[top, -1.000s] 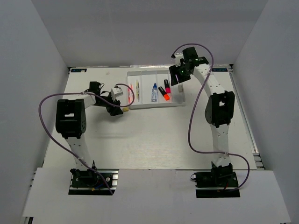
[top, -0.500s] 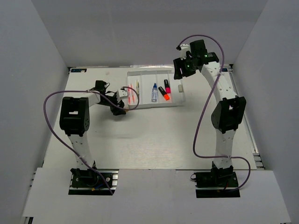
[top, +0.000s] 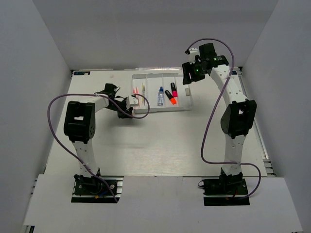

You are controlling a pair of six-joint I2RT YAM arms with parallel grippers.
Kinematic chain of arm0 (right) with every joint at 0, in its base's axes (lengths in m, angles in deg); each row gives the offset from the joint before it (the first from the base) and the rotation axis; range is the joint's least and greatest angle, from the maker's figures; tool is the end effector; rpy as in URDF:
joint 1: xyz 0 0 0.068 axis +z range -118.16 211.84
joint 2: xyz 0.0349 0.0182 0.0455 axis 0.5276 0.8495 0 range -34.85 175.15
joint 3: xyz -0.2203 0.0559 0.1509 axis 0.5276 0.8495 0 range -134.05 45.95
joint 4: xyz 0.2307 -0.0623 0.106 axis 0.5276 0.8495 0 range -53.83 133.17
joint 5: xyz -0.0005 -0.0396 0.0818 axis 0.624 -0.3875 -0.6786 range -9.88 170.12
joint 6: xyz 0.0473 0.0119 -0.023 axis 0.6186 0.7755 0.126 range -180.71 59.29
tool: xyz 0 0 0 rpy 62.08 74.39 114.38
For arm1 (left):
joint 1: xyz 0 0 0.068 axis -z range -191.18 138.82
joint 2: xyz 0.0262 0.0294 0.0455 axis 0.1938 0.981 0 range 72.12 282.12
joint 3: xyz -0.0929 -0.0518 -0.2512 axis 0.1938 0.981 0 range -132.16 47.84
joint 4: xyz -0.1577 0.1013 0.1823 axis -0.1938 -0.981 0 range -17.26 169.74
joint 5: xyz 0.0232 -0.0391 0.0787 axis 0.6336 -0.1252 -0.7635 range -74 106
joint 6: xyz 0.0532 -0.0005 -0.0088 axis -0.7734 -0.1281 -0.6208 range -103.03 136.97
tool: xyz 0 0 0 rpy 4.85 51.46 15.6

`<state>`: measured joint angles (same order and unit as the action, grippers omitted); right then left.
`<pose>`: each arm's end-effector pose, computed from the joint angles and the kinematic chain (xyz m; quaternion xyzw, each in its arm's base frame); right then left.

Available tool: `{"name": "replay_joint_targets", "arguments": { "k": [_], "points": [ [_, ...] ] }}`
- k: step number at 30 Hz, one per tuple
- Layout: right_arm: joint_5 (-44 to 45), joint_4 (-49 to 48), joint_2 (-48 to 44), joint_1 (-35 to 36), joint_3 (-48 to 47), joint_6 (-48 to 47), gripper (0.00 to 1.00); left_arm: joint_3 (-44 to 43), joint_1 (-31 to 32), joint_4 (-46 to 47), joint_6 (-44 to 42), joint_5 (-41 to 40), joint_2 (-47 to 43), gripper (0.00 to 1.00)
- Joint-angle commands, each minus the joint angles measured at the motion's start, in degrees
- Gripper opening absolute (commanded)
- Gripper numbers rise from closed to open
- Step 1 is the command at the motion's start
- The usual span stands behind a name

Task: Sort the stationery into containers
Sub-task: Pick up the stationery from the center of the board, then place the stationery in the storage box.

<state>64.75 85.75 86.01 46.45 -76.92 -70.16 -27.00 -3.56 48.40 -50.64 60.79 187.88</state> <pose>0.4536 0.1280 0.3287 -0.2399 0.8935 0.1407 0.3526 0.3827 -0.0764 0.1415 0.6041 0.6877 -0.2547 0.3118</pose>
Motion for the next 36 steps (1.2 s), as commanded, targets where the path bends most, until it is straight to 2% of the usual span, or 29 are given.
{"name": "replay_joint_targets", "arguments": {
  "k": [1,4,6,10,12,15,17,21,24,26,31,36],
  "points": [
    [-0.97,0.51,-3.87,-0.81,1.22,-0.04,0.62,3.04,-1.81,-7.50,-2.79,-3.32,-5.36,0.26],
    [-1.59,0.43,-5.80,-1.34,3.33,0.75,0.62,3.31,-1.82,-12.95,-2.44,-2.96,-11.06,0.15],
    [-1.85,0.43,-7.39,-1.78,4.74,1.01,0.62,2.61,-0.06,-14.19,1.06,-2.52,-14.15,0.12],
    [-2.03,0.16,-10.46,-2.66,9.74,1.89,0.62,-2.48,2.57,-11.30,18.51,4.15,-18.47,0.10],
    [-1.85,-0.10,-11.34,-3.53,11.15,2.16,0.62,-6.96,5.21,-7.62,23.55,6.09,-18.03,0.10],
    [-1.50,-0.10,-12.40,-4.59,12.21,2.42,0.62,-11.61,9.33,3.00,40.30,5.04,-16.02,0.10],
    [-0.89,-0.36,-13.10,-5.21,13.00,2.51,0.62,-15.92,11.36,6.62,45.71,3.64,-11.30,0.10],
    [0.43,-0.98,-14.42,-6.35,15.64,2.86,0.64,-35.83,16.28,4.61,52.56,-0.31,0.49,0.08],
    [1.75,-1.59,-15.39,-6.79,17.40,3.30,0.68,-43.34,18.04,7.59,56.17,-3.91,6.82,0.08],
    [3.68,-1.94,-16.44,-7.05,18.27,3.65,0.72,-44.59,19.80,13.10,58.55,-4.89,8.85,0.08],
    [7.64,-2.47,-19.78,-7.84,20.74,3.74,0.82,-53.27,22.96,18.49,63.91,-7.26,18.96,0.09],
    [7.65,-2.47,-23.47,-8.81,26.08,3.74,0.84,-54.08,24.28,25.79,70.68,-8.67,25.02,0.12]
  ]
}}
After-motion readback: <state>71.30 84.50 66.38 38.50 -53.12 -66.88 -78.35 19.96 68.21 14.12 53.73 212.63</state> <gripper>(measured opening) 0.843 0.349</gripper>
